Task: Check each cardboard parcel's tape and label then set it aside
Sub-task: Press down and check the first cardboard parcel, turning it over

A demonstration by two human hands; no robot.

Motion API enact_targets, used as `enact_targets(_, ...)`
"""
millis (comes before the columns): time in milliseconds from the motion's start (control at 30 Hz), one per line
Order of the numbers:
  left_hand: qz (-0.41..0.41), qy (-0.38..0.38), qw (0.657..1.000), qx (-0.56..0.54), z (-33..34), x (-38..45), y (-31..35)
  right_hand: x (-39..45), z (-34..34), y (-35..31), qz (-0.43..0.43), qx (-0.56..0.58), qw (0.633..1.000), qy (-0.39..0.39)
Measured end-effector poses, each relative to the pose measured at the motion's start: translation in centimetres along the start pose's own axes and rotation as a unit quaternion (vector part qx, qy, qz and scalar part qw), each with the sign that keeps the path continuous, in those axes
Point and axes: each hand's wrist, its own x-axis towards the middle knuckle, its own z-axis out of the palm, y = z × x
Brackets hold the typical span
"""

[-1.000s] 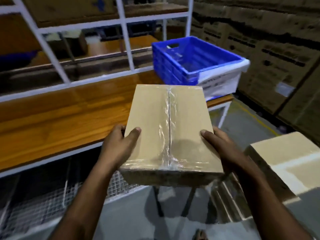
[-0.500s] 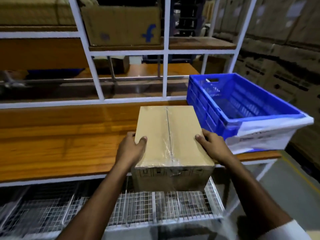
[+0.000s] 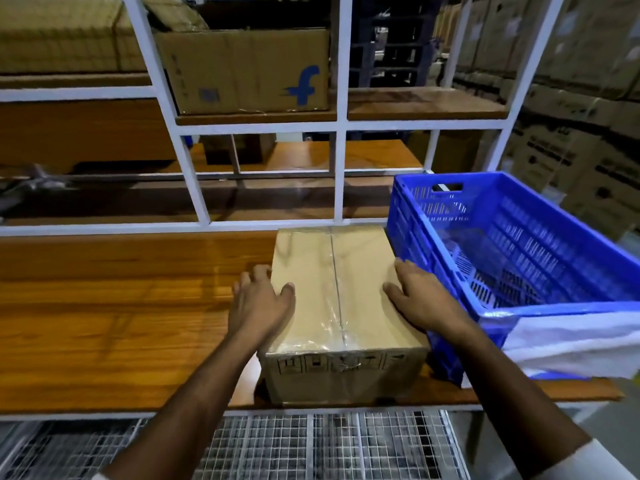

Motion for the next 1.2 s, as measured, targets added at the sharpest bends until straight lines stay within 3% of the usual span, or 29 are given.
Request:
enact_targets(67, 0.09, 0.058, 0.993, 0.055, -0.3, 1.2, 1.3, 1.3, -0.5, -1.7, -0.035, -0.035, 0.999, 0.01)
enact_targets(133, 0.181, 0.071, 0.977, 0.085, 0.2, 3.0, 2.9, 3.4, -0.9, -4.1, -0.067, -0.064, 0.995, -0.029)
enact_targets(200, 0.234, 0.036, 0.967, 0.093, 1.2, 4.9, 4.4, 5.9, -0.6, -6.2, -0.091, -0.093, 0.989, -0.072)
enact_targets(333, 0.279, -0.038, 0.954, 0.1, 3.0, 8.3, 6.8, 9.7, 1.1, -7.7, -0.11, -0.11, 0.985, -0.072)
enact_targets(433, 0.287, -0.095, 0.944, 0.13, 3.4, 9.8, 7.1, 10.8, 1.7, -7.7, -0.116, -0.115, 0.984, -0.074)
enact_targets(633, 0.323, -0.075, 0.923, 0.194, 3.7, 9.9, 6.6, 11.4, 3.6, -6.8, -0.126, -0.113, 0.985, -0.036)
enact_targets(767, 0.28, -0.106, 0.934, 0.195, 3.1, 9.8, 6.4, 11.4, 1.7, -6.4, -0.129, -0.117, 0.981, -0.087)
enact_targets(833, 0.246, -0.097, 0.942, 0.207, 2.4, 9.5, 5.8, 11.1, 0.6, -5.8, -0.088, -0.12, 0.983, -0.108)
enact_targets(900, 0.228, -0.091, 0.949, 0.196, 1.9, 9.0, 4.9, 10.6, 0.2, -5.0, -0.056, -0.124, 0.985, -0.103)
enact_targets(1067, 0.237, -0.083, 0.951, 0.181, 1.9, 8.0, 4.3, 9.8, 2.0, -4.3, -0.071, -0.124, 0.988, -0.052)
enact_targets(1200, 0.237, -0.051, 0.949, 0.203, 1.7, 7.4, 4.8, 9.4, 1.7, -4.5, -0.078, -0.136, 0.986, -0.061)
